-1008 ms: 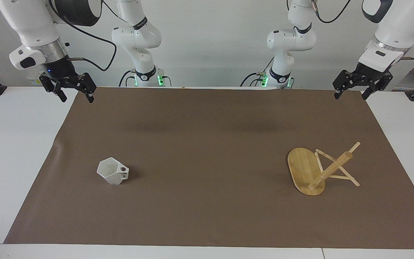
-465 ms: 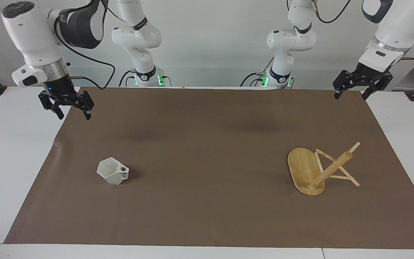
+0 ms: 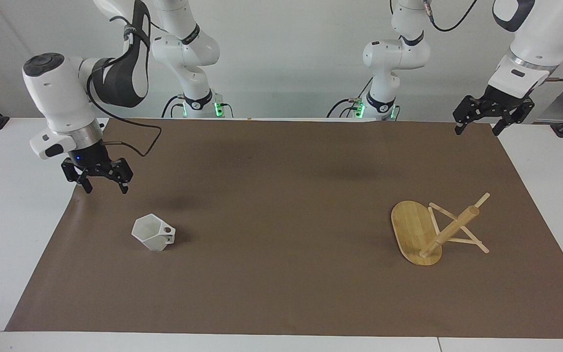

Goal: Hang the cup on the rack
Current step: 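Move the right gripper toward the white hexagonal cup's rim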

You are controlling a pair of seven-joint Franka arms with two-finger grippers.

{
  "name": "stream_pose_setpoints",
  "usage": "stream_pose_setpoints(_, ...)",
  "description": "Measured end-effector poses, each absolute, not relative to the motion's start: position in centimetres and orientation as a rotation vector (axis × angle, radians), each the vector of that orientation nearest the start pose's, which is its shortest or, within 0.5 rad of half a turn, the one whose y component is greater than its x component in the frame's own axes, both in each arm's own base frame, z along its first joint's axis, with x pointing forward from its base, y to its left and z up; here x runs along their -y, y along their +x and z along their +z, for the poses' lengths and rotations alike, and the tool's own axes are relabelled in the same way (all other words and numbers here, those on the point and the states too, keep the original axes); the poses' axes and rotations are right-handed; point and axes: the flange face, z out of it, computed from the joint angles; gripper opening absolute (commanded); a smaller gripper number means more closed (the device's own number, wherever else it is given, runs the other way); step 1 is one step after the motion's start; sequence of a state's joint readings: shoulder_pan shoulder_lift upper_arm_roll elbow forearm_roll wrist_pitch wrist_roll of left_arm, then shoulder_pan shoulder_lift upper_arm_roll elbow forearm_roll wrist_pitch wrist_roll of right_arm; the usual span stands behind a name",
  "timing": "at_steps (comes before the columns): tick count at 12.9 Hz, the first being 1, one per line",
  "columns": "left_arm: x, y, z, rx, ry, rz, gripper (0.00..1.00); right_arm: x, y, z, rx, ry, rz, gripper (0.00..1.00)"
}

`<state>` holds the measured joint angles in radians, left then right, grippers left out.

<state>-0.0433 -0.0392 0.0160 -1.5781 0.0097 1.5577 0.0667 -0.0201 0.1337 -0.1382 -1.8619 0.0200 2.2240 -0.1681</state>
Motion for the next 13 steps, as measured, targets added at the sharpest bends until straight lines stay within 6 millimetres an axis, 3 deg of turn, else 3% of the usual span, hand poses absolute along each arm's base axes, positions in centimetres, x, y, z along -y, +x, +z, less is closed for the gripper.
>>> stream_pose_setpoints(5,1.4,54.1,64.1,-0.147,-3.129,-0.029,1.00,9.5,63.8,40.5,0.013,-3.176,-0.422,0.91)
stream_pose_setpoints(13,1.6,54.1,64.1,-0.153,-3.128,-0.027,1.00,8.5,64.9,38.4,0.041,-3.174,-0.479,0.88)
